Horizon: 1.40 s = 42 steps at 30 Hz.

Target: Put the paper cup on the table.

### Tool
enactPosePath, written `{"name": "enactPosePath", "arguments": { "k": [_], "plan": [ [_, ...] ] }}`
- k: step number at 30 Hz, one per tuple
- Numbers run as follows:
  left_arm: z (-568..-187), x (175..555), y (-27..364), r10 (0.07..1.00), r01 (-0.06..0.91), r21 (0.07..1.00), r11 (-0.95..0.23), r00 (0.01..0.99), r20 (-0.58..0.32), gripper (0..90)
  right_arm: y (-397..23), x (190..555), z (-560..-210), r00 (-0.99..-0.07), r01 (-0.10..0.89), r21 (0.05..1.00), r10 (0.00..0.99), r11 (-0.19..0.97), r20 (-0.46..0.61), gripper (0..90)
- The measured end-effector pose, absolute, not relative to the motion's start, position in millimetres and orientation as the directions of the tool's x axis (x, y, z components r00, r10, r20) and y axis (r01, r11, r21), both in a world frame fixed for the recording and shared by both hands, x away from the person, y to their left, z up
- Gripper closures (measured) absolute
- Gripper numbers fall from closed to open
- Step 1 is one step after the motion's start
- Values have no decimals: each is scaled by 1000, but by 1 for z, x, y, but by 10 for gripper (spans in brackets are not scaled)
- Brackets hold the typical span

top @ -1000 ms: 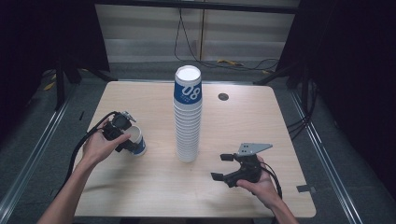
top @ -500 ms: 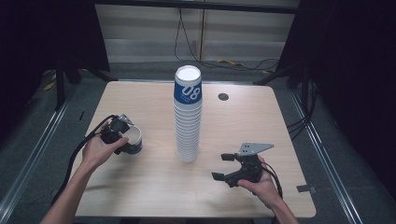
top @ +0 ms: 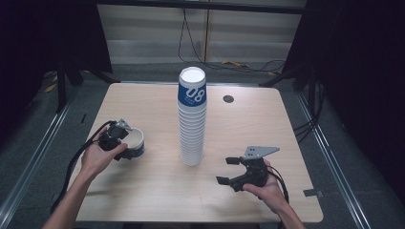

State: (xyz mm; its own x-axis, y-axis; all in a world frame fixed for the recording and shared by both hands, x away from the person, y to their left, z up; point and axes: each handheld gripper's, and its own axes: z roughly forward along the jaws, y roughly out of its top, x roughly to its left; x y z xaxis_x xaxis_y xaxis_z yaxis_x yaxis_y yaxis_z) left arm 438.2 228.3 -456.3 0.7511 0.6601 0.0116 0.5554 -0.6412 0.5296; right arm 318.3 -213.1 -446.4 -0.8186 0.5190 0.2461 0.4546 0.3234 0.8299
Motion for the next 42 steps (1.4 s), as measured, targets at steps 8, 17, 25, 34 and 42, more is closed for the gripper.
{"name": "enactPosePath", "arguments": {
  "k": [8,17,25,34,42],
  "plan": [
    [-459,427,235,678,568,548,-614,735,-2,160,-214,318,-446,-816,455,831,524,321,244,143],
    [-461,417,249,726,614,568,-547,686,-42,167,-215,319,-446,-814,453,833,528,317,242,143],
    [-463,394,254,733,614,588,-527,678,-51,168,-218,319,-445,-806,457,835,539,307,244,141],
    [-461,364,250,747,591,629,-505,664,-24,172,-218,319,-445,-799,458,836,551,302,239,144],
    [-465,344,244,734,565,686,-459,676,-66,171,-219,316,-443,-790,448,846,571,290,222,169]
  ]
}}
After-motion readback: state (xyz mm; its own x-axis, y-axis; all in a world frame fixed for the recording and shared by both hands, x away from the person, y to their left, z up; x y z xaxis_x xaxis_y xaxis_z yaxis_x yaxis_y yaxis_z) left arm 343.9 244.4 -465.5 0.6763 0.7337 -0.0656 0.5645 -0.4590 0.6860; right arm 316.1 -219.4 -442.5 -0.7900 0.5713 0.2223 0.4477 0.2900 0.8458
